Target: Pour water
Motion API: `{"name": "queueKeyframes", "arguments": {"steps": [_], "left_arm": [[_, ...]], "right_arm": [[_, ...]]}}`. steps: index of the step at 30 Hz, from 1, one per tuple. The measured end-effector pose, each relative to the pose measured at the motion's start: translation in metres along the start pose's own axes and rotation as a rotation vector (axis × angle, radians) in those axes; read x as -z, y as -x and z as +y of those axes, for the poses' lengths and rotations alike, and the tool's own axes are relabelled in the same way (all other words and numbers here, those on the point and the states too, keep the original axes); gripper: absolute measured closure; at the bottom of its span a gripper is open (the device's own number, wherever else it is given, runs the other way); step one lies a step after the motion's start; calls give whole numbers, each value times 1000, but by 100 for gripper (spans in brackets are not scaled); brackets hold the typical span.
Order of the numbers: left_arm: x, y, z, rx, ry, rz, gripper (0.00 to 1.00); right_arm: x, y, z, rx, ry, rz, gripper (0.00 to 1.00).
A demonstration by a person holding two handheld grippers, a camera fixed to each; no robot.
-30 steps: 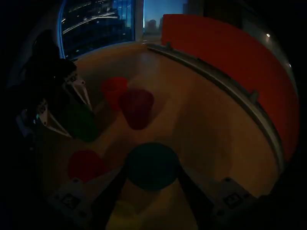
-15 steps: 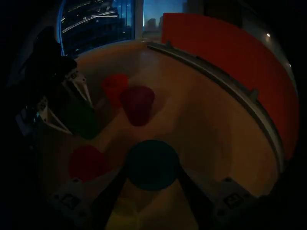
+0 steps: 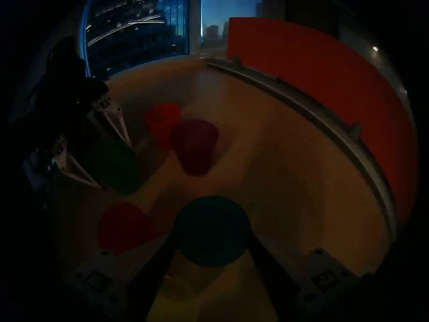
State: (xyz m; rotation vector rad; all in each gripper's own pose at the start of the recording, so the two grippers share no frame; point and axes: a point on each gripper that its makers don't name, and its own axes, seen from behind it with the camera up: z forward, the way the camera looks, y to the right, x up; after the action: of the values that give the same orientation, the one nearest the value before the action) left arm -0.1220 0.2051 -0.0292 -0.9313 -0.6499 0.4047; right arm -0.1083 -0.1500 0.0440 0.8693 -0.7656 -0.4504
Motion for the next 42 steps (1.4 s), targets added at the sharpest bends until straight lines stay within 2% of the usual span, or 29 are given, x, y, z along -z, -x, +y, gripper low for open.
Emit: {"name": "queueKeyframes", "arguments": {"steps": [9, 24, 42], "left_arm": [[5, -3, -1, 7, -4, 9, 11], [18, -1, 0, 14, -31, 21, 11], [51, -9, 0, 43, -89, 85, 10]], "right_arm": [[4, -2, -2, -2, 3, 2, 2], [25, -10, -6, 7, 25, 29, 2], [49, -23, -15, 3, 72, 114, 1]]}}
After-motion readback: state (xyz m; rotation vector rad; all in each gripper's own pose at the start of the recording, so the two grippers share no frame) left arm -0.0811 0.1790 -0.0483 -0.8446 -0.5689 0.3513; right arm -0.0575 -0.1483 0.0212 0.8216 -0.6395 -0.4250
